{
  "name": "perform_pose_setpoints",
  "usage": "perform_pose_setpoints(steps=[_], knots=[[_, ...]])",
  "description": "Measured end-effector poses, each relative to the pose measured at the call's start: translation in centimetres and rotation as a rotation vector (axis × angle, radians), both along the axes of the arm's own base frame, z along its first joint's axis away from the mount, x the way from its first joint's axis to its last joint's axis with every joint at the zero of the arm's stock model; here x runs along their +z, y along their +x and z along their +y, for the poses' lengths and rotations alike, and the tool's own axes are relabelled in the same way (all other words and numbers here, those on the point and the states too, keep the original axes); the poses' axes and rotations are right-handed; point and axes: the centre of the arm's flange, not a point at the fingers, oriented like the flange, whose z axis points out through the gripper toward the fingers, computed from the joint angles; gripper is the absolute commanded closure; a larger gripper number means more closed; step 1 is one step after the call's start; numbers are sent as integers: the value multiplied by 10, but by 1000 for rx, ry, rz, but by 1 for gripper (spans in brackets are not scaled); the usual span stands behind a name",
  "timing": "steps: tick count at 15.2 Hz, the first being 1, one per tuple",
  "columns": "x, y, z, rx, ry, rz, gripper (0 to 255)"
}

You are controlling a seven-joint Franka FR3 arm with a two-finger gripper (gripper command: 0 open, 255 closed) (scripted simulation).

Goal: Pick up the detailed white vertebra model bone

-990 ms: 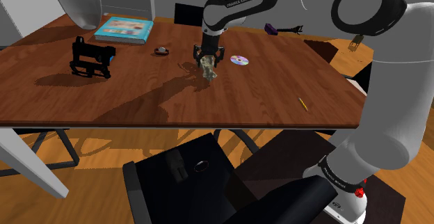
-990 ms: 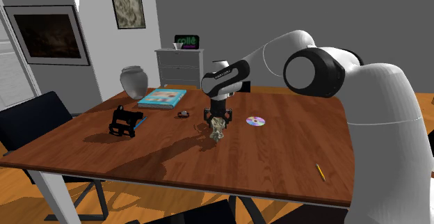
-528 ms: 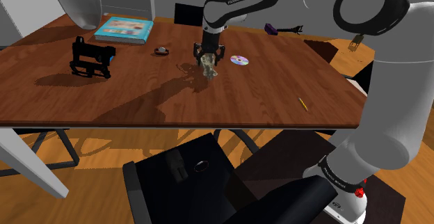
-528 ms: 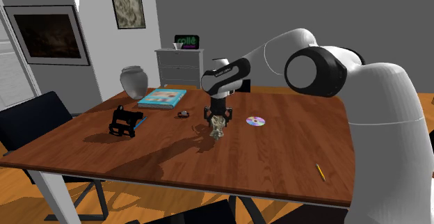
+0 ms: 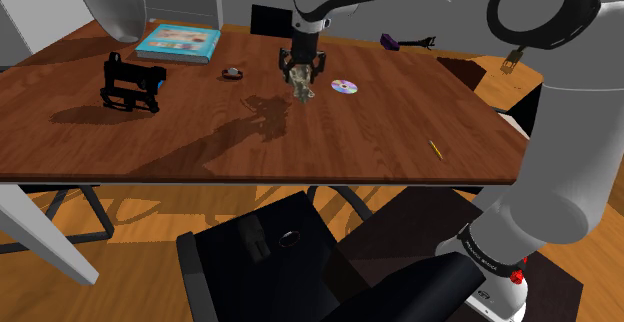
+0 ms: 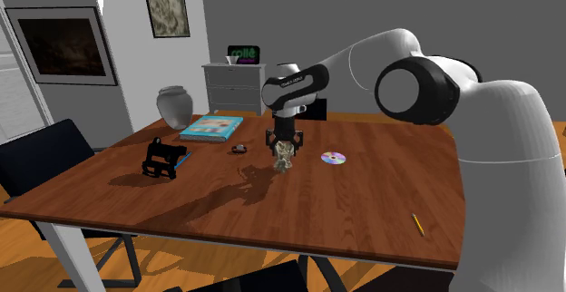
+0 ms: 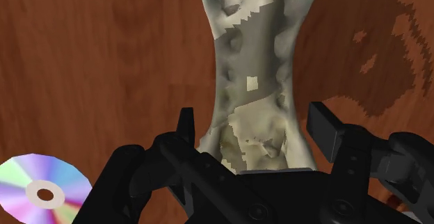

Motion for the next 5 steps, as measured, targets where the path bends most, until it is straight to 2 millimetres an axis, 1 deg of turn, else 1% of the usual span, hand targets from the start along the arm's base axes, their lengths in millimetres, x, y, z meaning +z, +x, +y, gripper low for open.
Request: perform_pose_setpoints(steps=[5], knots=[[25,-1,0,0,0,0,255]])
